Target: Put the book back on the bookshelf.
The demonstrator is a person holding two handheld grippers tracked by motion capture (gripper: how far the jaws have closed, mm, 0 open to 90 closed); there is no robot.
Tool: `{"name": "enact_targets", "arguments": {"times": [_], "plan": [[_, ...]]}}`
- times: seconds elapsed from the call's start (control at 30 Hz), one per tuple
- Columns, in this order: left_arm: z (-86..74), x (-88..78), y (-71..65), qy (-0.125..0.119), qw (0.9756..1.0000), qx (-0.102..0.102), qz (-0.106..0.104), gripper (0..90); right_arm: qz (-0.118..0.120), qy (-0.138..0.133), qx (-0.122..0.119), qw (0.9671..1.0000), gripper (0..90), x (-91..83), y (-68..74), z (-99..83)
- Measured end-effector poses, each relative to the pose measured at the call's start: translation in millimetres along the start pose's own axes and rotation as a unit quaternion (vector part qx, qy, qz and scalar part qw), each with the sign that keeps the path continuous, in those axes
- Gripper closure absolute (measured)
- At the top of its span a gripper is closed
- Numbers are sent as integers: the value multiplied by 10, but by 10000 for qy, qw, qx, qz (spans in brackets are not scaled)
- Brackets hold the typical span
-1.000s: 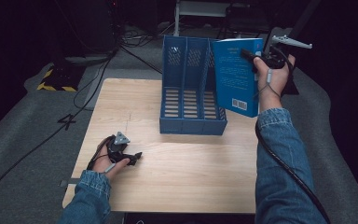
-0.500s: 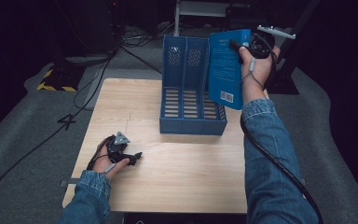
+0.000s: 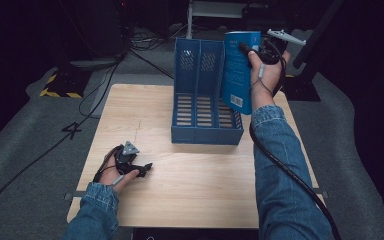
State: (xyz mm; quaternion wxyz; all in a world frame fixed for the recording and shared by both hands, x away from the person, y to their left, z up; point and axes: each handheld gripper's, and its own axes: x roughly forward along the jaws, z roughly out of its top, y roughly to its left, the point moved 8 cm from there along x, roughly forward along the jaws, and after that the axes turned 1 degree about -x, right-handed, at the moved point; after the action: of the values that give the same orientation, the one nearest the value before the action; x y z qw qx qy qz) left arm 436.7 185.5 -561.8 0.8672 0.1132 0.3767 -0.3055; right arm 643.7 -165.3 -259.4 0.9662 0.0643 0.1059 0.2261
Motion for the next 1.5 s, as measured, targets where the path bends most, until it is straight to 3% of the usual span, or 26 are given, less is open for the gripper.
{"name": "enact_targets", "arguments": {"times": [0.1, 0.23, 0.47, 0.63, 0.8, 0.87, 0.97, 1.1, 1.27, 1.4, 1.5], "plan": [[2, 0, 1, -3, 10000, -2, 3, 177, -23, 81, 64, 9999, 612, 80, -21, -149], [3, 1, 3, -1, 10000, 7, 1, 177, 27, -44, -74, 10000, 611, 131, 52, -238], [6, 5, 0, -19, 10000, -21, 13, 177, -33, -322, -69, 9995, 598, 161, 103, -409], [13, 11, 7, -12, 10000, 20, 25, 172, -56, -209, 29, 9998, 582, 215, 99, -558], [15, 16, -1, 9, 10000, -22, 3, 170, -233, 98, 79, 9996, 573, 372, 34, -928], [17, 18, 0, 3, 10000, -12, 6, 169, -156, -114, 176, 9997, 574, 368, 14, -976], [18, 21, -4, -6, 10000, -35, 2, 169, -194, -135, 20, 9997, 575, 362, 18, -981], [20, 23, -1, -23, 10000, -20, 16, 169, -183, -182, -7, 9997, 575, 343, 19, -1005], [22, 24, -2, -11, 10000, -22, 28, 168, -459, 9, -503, 9977, 572, 247, 92, -1084], [22, 24, -2, -11, 10000, -16, 33, 167, -633, 245, -418, 9968, 559, 273, 75, -1229], [19, 21, -2, -12, 10000, -17, 45, 168, -781, 209, -431, 9958, 574, 335, 51, -1338]]}}
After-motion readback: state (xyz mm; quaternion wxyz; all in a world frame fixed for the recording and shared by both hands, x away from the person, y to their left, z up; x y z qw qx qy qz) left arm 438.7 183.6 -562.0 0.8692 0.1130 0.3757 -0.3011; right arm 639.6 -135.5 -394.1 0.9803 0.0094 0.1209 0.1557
